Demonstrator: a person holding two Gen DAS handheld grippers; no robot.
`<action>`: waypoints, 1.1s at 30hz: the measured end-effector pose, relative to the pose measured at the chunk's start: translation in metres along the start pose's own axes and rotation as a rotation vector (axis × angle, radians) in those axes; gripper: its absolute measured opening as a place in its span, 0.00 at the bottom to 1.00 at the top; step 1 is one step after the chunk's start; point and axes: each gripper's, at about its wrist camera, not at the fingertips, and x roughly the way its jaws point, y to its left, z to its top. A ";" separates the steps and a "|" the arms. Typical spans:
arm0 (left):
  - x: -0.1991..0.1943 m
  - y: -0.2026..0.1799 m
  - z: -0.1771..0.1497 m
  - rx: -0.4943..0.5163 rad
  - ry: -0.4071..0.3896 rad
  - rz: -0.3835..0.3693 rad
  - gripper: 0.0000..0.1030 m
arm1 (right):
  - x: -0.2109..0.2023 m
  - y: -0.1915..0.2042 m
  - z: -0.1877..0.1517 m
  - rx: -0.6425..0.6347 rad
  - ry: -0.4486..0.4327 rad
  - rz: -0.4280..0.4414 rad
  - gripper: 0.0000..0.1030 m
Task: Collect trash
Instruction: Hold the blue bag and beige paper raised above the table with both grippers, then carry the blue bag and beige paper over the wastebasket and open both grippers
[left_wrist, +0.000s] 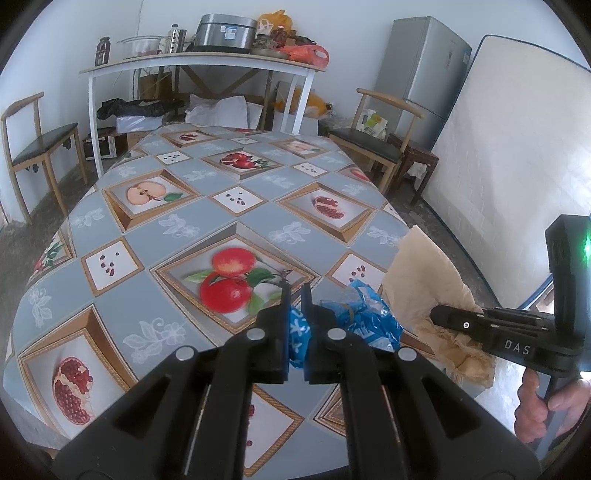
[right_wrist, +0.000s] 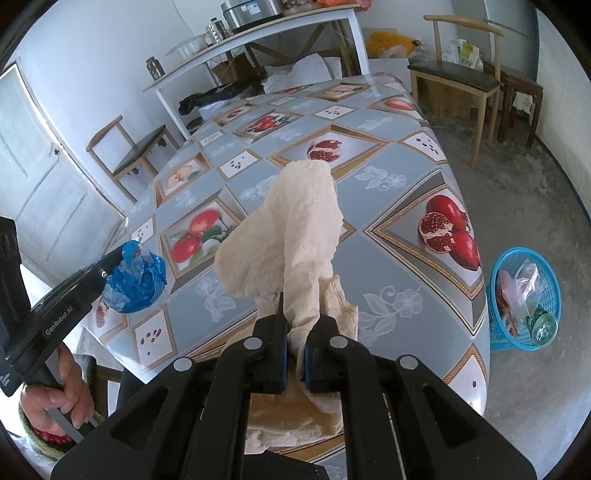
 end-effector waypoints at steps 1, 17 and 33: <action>0.001 -0.001 -0.001 0.003 0.003 0.000 0.03 | -0.001 -0.002 0.000 0.004 -0.002 0.000 0.06; 0.018 -0.063 0.023 0.087 0.023 -0.124 0.03 | -0.095 -0.122 -0.009 0.271 -0.226 -0.145 0.06; 0.112 -0.224 0.046 0.198 0.276 -0.387 0.03 | -0.118 -0.295 -0.101 0.722 -0.263 -0.270 0.06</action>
